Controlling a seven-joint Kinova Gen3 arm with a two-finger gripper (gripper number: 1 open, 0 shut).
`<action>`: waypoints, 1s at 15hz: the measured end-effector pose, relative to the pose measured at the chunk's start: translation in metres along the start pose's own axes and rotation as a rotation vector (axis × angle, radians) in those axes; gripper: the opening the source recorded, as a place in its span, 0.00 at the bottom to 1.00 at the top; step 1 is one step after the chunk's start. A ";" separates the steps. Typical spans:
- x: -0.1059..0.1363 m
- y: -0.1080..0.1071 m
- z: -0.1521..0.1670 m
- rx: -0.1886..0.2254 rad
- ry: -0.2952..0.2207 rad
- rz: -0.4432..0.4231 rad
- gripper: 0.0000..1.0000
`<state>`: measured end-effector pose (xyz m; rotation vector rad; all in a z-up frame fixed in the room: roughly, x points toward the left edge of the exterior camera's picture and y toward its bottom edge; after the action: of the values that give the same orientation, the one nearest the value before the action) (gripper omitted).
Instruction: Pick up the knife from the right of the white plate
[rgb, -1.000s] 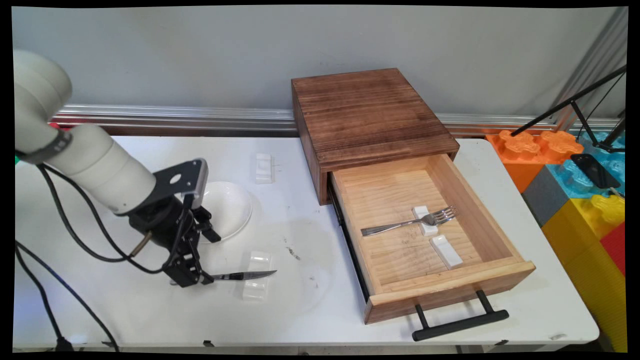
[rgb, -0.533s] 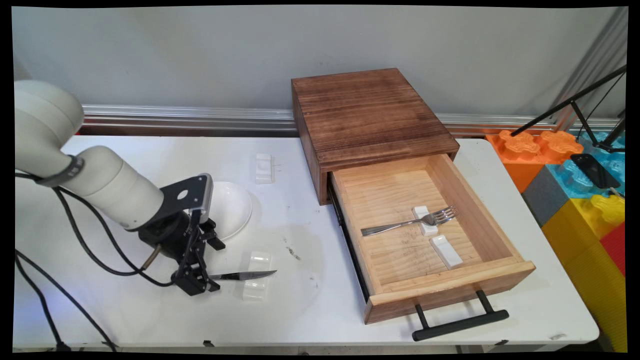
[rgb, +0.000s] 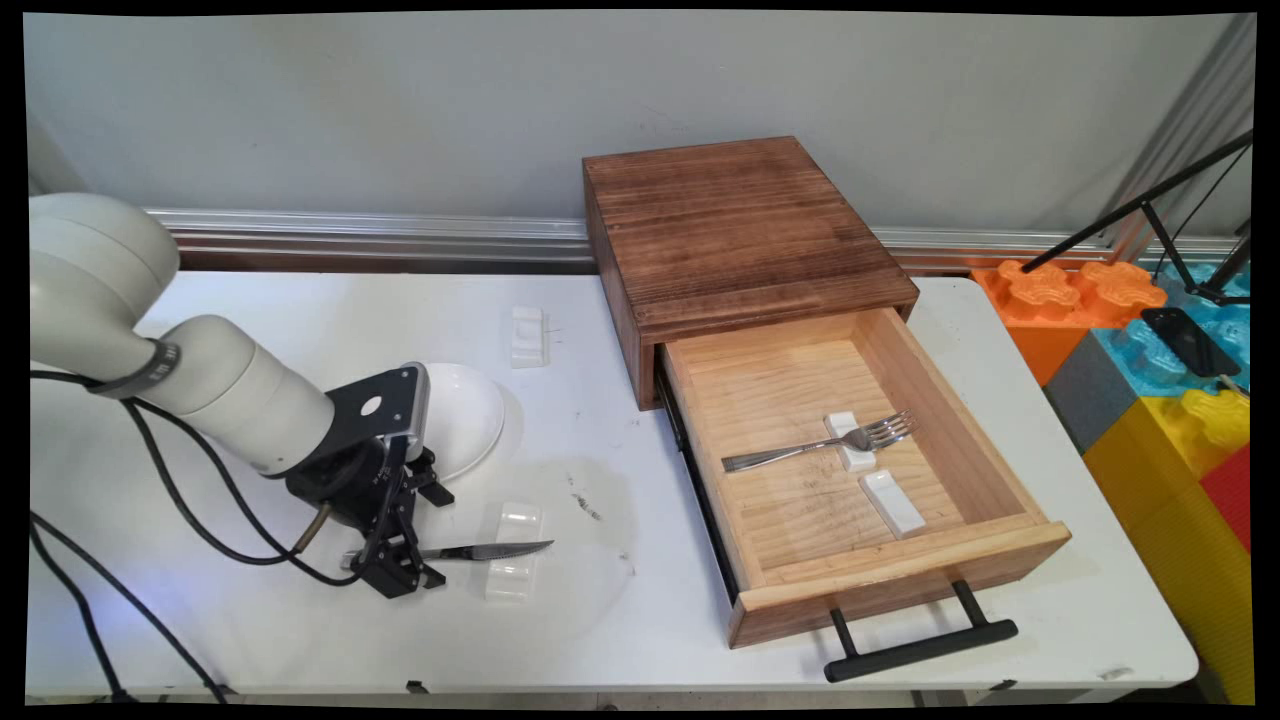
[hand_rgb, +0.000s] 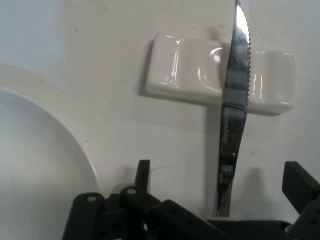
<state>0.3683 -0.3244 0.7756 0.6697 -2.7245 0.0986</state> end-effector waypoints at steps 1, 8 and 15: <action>-0.001 0.000 0.001 0.002 0.000 0.000 1.00; -0.006 0.000 0.003 0.006 -0.014 0.033 1.00; -0.007 0.001 0.005 0.000 -0.022 0.064 0.00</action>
<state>0.3726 -0.3214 0.7680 0.5872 -2.7679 0.1072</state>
